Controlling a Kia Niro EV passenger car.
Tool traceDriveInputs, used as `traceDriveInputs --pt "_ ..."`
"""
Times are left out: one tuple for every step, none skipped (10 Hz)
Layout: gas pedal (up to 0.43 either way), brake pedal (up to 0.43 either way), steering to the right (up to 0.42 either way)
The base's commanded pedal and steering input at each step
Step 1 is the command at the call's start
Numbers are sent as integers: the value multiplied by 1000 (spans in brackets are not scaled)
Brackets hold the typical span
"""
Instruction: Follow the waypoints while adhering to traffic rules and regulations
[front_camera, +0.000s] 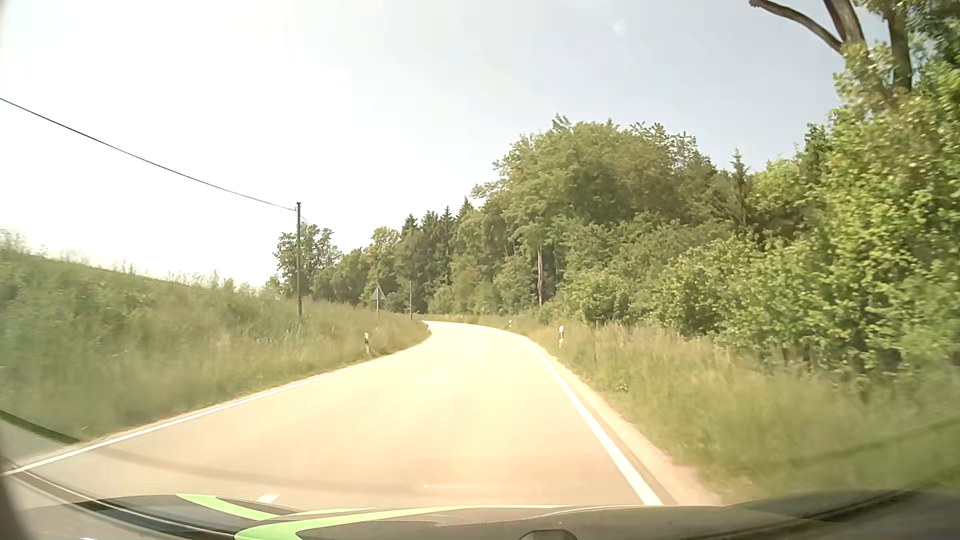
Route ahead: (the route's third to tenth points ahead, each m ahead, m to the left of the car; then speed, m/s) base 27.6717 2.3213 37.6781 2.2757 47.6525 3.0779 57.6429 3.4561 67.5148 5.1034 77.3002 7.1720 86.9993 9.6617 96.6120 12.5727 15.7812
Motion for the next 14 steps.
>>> traceDriveInputs --pt "197 0 -3" --pt "189 0 -3" --pt "189 0 -3" --pt "189 0 -3" --pt "189 0 -3" --pt "189 0 -3" --pt "189 0 -3" --pt "189 0 -3" --pt "189 0 -3" --pt "189 0 -3" --pt "189 0 -2" --pt "189 0 -2" --pt "189 0 -2" --pt "189 0 -3"
